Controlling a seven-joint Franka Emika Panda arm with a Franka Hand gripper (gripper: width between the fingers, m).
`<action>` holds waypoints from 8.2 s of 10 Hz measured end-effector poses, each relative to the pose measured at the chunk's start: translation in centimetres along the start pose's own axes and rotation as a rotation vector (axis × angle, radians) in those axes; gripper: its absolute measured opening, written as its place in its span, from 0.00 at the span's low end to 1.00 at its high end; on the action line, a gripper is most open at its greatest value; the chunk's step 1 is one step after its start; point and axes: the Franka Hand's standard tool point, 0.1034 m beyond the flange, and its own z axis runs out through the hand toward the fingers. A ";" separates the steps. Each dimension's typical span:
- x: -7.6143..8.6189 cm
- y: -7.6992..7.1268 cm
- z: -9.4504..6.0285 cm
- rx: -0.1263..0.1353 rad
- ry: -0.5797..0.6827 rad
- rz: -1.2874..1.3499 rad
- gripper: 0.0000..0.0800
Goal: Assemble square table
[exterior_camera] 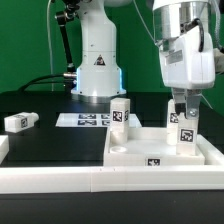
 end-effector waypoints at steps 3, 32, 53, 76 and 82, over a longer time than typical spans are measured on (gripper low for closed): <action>0.1 0.1 0.1 -0.005 0.002 -0.035 0.81; 23.6 12.1 -3.1 -0.125 -0.050 -1.070 0.81; 34.1 19.1 -2.8 -0.365 -0.512 -0.835 0.81; 33.7 22.0 2.0 -0.554 -0.750 -0.813 0.36; 32.1 17.1 -2.2 -0.580 -0.732 -0.782 0.36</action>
Offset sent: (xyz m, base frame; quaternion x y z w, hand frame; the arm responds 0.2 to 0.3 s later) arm -0.0194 -0.0149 0.0005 -0.0729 0.0053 -0.2361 0.9690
